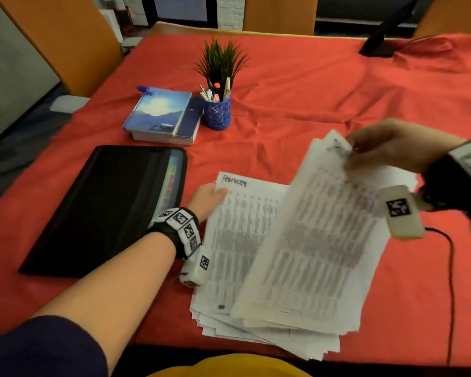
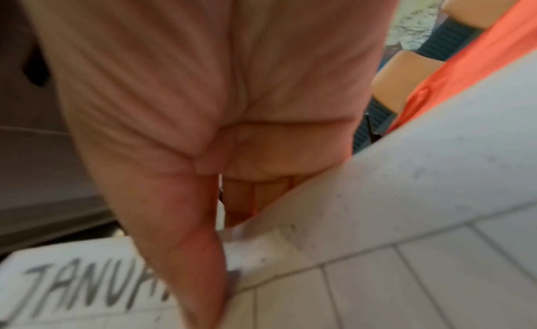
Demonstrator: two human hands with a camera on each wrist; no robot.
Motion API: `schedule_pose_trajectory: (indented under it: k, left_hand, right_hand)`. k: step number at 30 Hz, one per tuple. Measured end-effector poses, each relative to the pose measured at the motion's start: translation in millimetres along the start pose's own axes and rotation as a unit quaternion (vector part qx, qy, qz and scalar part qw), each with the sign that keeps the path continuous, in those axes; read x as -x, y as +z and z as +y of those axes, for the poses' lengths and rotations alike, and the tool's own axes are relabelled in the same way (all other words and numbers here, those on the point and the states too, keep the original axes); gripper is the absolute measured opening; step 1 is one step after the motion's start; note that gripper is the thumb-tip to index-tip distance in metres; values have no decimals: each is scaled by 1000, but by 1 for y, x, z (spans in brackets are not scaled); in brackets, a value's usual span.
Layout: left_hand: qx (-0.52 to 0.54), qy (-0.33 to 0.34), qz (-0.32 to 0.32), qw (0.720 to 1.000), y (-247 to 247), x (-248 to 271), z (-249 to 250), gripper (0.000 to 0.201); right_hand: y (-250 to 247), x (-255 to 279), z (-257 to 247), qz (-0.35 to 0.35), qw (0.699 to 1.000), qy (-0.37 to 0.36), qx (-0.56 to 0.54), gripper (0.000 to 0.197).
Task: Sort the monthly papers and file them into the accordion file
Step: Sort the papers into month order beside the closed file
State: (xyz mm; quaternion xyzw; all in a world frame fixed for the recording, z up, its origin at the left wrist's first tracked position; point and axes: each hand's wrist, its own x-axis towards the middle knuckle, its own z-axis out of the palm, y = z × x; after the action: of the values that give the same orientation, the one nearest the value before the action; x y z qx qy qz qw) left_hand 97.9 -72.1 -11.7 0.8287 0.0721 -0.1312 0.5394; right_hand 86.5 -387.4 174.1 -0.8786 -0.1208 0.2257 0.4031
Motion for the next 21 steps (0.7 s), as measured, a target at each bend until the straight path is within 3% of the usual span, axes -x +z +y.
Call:
schedule_pose_trajectory:
  k: [4,8,11,13,15,18,21]
  left_hand:
    - [15,-29,-72,997,17,10,0,28]
    - [165,-132,-108,971,17,13,-3,40]
    - [115,-86,-131,981,17,16,-9,22]
    - [42,-39,-120,991,19,16,-15,28]
    - [-5,-22,-91,996,19,15,-20,31]
    - [22,-24,-90,995,16,21,-21,36]
    - [98,-21,-109,989,23,33,-25,40]
  right_hand:
    - [53,-56,29,-28,980,80,178,20]
    - [123,-94,51,-4,962,99,256,21]
    - [150,-108,56,80,964,96,234,18]
    - [161,-110,56,125,968,75,206,19]
    - [168,-106,54,128,971,35,198,24]
    - [171,-94,53,115,976,14,184,34]
    - [174,-86,52,140,979,40,145,30]
